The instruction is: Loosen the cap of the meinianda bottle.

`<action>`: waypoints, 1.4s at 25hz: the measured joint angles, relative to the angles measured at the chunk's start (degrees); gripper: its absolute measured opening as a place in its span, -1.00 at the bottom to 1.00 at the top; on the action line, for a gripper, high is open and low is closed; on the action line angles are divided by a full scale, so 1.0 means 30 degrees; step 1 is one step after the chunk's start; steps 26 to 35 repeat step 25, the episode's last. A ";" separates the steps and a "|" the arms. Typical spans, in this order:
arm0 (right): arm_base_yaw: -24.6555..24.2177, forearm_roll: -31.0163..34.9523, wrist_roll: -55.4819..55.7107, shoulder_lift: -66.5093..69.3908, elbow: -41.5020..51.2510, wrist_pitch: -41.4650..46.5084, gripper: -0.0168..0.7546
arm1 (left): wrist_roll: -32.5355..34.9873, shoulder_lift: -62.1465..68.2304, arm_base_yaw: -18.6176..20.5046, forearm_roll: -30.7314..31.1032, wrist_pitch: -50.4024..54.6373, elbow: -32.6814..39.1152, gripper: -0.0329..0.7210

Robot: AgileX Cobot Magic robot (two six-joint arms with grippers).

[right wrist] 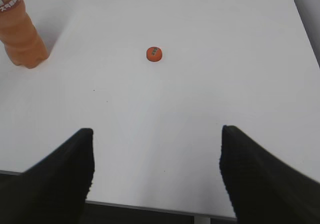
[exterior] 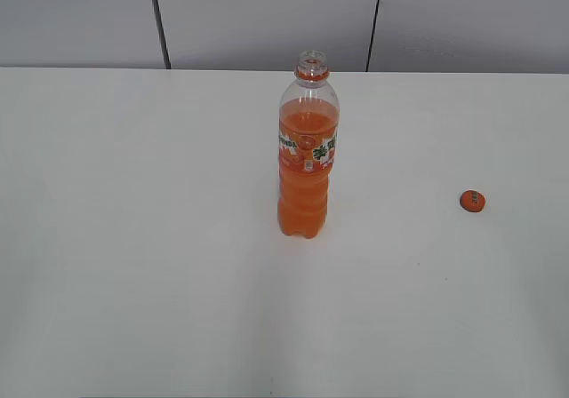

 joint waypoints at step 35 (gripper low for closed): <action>-0.0731 0.0000 -0.0041 0.0000 0.0000 0.0000 0.56 | 0.0000 0.0000 0.1631 0.0017 0.0000 0.0000 0.07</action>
